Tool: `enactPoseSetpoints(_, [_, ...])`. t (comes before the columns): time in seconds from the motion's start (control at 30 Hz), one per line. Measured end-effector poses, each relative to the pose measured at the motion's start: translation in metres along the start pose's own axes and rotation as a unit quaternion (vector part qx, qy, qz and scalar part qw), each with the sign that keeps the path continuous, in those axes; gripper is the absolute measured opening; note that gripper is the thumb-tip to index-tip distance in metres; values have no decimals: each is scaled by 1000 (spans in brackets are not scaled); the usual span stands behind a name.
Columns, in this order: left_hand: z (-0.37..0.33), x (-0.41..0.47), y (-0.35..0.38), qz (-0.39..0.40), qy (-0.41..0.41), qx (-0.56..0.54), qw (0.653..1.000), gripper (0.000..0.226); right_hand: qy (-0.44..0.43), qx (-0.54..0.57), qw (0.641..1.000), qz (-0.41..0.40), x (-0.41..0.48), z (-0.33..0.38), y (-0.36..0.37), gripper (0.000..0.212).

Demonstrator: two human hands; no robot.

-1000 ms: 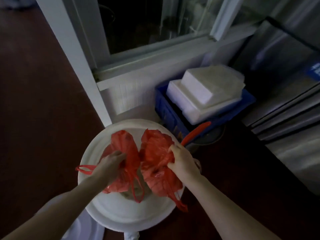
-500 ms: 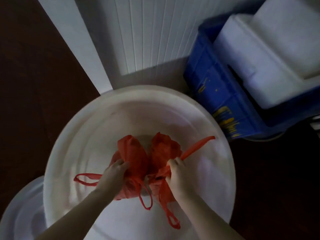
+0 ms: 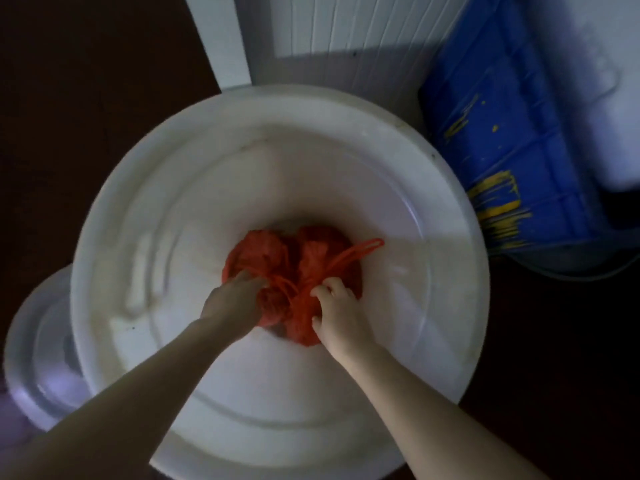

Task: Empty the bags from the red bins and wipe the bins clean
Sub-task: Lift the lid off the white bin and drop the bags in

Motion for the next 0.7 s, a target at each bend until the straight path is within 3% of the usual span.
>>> enactPoseSetpoints(0.17, [-1, -74, -35, -124, -12, -90, 988, 32, -94, -23, 995, -33, -41, 42, -38, 30])
enactPoseSetpoints(0.33, [41, -168, -56, -223, -30, -190, 956, 26, -182, -35, 981, -49, -72, 114, -61, 24])
enactPoseSetpoints(0.53, [126, -258, -22, -255, -113, -259, 925, 25, -252, -79, 962, -65, -98, 214, -40, 35])
enactPoseSetpoints(0.7, [209, -308, 37, -236, -177, -339, 893, 24, -302, -143, 942, -7, -110, 296, 17, 42])
Point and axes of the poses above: each hand's wrist, its own x-axis towards the middle knuckle, its own y-axis out of the palm, z = x × y, the point moved 4 cm from there along x, towards the middle knuckle, and after that the axes turned 11 degrees about z, right-handed, at the moved point
